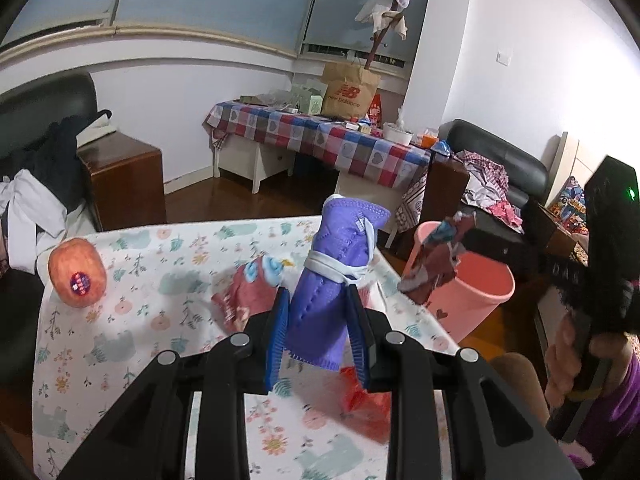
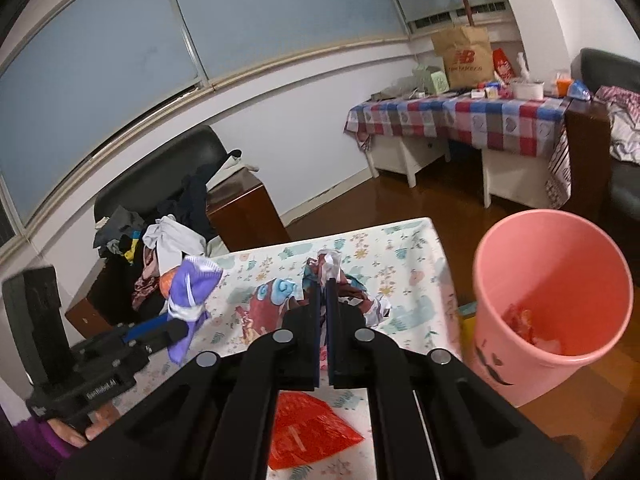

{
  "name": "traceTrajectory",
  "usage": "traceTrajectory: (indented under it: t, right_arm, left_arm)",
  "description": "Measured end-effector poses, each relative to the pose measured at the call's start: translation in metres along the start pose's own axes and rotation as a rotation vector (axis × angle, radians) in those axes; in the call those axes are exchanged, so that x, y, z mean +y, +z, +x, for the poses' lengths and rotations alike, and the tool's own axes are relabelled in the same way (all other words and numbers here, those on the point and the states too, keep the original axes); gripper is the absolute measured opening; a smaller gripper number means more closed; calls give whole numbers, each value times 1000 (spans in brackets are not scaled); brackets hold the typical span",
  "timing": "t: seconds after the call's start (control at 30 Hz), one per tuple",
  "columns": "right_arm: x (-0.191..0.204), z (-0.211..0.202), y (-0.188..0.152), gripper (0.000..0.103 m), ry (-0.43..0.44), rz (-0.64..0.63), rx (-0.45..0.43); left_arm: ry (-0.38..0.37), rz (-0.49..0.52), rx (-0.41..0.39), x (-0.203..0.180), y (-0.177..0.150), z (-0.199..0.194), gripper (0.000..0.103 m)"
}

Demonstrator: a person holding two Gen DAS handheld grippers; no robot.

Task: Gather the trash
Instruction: 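Carry both items over the pink bin and open both tools to drop them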

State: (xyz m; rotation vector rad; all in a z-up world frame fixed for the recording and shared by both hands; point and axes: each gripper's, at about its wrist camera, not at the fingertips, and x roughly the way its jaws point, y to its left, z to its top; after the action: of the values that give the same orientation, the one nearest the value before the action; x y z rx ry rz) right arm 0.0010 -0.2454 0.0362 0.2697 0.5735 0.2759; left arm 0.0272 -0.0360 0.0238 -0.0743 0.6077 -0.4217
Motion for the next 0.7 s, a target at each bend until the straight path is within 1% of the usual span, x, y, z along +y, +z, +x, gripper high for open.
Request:
traceTrajectory:
  t: [0.23,0.37,0.7]
  right_arm:
    - [-15,-18,2,3,-37,-5,-44]
    - [-29,-28,6,3,-72,-1,-75]
    - [-82,-46,8,3,-155,83,-112]
  left_arm:
    - [-2,16,2,-27,13,11,27]
    - [-14,27,2,-46,21,21,27]
    - [-39,49,32,-97,35,60,27]
